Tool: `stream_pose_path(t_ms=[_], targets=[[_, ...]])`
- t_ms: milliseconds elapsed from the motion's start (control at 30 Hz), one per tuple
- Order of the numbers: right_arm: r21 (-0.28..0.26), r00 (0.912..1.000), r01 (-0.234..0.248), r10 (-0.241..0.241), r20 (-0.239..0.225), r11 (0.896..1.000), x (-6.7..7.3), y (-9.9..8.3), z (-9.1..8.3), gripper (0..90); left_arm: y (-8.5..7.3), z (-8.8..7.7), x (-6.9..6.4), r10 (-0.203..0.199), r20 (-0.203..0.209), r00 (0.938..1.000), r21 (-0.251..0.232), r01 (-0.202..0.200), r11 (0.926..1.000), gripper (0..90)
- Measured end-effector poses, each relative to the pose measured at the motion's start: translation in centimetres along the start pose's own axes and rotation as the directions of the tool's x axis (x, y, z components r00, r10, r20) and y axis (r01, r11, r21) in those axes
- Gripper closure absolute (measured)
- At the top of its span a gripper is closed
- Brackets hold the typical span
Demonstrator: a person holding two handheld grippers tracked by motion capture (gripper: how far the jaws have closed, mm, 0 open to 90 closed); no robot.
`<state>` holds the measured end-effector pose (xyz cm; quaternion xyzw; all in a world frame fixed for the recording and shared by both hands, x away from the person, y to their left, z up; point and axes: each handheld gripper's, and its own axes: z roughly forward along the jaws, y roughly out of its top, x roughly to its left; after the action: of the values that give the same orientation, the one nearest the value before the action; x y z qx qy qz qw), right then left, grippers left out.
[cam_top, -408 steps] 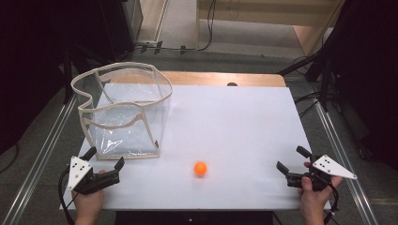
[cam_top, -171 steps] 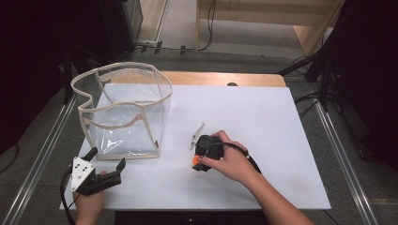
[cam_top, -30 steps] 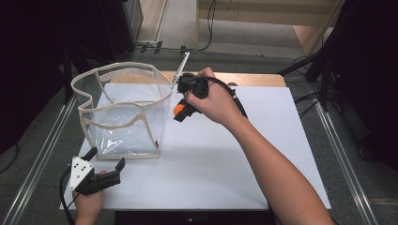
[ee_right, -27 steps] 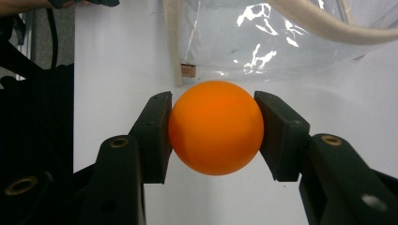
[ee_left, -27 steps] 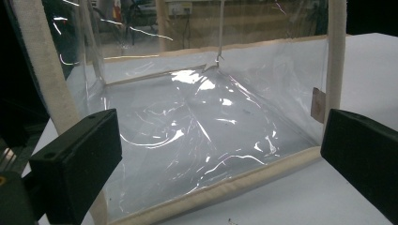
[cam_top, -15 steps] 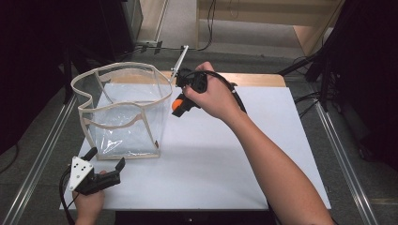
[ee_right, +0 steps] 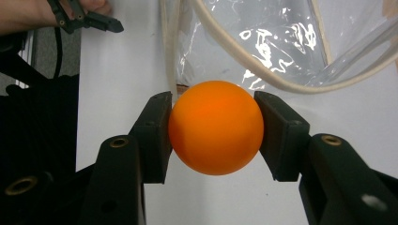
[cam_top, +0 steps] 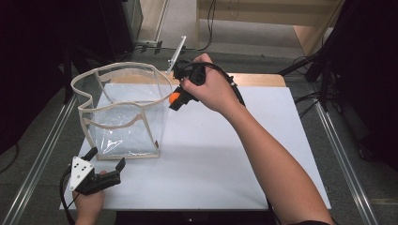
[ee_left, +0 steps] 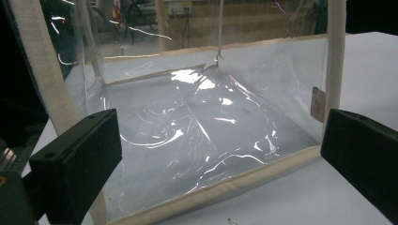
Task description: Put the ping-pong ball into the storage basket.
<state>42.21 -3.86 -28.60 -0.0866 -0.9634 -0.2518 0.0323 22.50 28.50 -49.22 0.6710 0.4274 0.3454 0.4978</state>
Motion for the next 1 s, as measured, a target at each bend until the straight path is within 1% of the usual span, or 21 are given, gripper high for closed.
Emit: stream_pose_path(t_ms=[200, 367, 833, 1000], targets=[[-0.001, 1.0, 0.008, -0.008, -0.001, 1.0, -0.1, 0.7, -0.4, 47.6, 0.0, 0.0, 0.0, -0.001, 0.001, 1.0, 0.001, 0.001, 1.0, 0.0], [-0.004, 0.9999, 0.012, -0.012, 0.009, 1.0, 0.0, 1.4, -0.9, 47.6, 0.0, 0.0, 0.0, -0.001, 0.003, 1.0, 0.001, 0.001, 1.0, 0.0], [-0.007, 0.9998, 0.015, -0.015, 0.013, 1.0, -0.4, 2.8, -1.0, 47.6, 0.0, 0.0, 0.1, -0.002, 0.004, 1.0, 0.001, 0.002, 1.0, 0.0], [0.003, 0.9998, 0.015, -0.015, 0.013, 1.0, -0.5, 3.5, -1.0, 47.6, 0.0, 0.0, 0.1, -0.004, 0.003, 1.0, 0.001, 0.004, 1.0, 0.0]])
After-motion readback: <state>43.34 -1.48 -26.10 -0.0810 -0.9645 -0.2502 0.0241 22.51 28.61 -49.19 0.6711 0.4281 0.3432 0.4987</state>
